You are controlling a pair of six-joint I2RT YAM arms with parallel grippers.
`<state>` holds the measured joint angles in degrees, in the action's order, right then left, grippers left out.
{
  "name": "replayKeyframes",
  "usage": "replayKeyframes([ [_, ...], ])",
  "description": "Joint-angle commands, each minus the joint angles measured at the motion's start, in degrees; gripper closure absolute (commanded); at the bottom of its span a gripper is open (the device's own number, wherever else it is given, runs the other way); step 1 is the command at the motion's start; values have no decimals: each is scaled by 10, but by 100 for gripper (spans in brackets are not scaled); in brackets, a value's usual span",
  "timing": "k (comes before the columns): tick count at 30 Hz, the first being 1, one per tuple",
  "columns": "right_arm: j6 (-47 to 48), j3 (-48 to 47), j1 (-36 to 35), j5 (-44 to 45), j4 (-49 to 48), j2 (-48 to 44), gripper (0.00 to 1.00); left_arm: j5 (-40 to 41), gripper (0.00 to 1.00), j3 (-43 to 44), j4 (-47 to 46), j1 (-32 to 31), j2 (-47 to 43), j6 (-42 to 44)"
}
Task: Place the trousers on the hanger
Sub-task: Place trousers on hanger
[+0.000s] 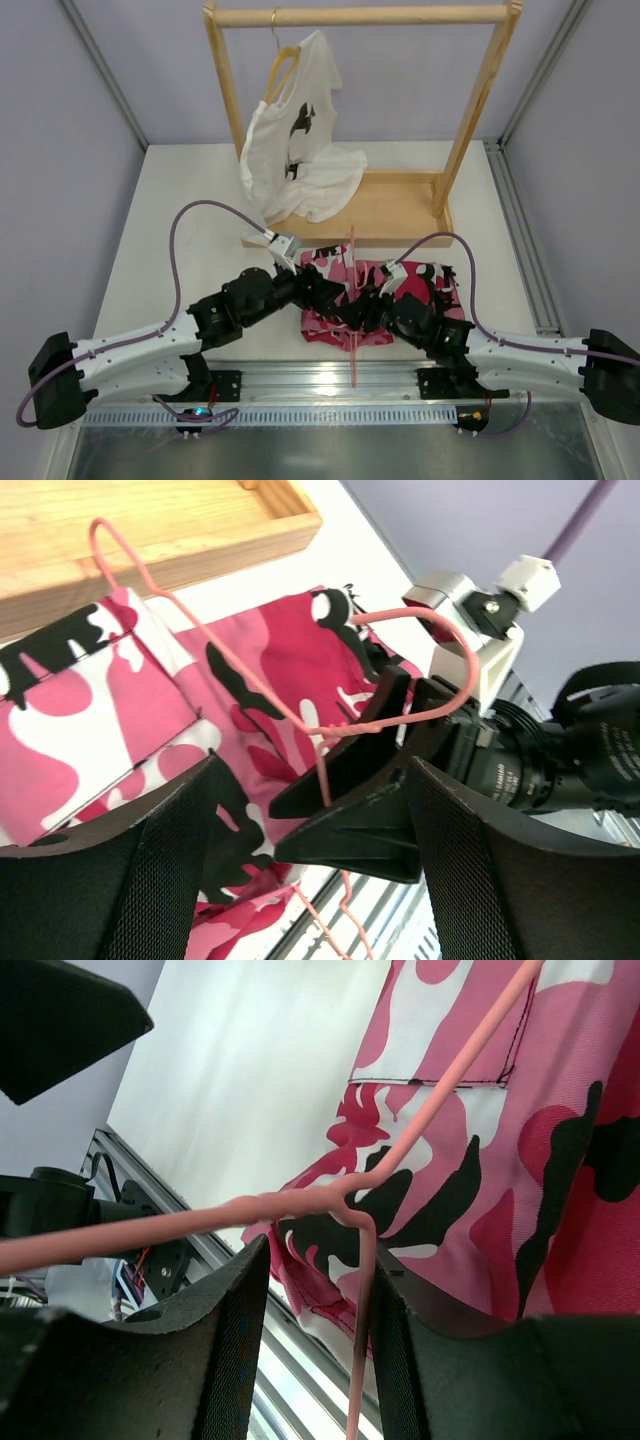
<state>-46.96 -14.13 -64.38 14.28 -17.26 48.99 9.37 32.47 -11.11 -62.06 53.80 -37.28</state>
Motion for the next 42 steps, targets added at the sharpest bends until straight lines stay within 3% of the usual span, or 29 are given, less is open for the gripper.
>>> replayKeyframes([
  [1,0,1,-7,-1,-45,13,55,-21,25,-5,3,14,8,1],
  [7,0,-5,-8,0,-46,22,55,-116,32,-7,-48,25,52,10],
  [18,10,-33,-16,0,-39,49,54,-117,31,-53,-54,67,19,8],
  [42,9,-75,-52,23,-39,130,52,-109,31,-71,-58,70,-38,12],
])
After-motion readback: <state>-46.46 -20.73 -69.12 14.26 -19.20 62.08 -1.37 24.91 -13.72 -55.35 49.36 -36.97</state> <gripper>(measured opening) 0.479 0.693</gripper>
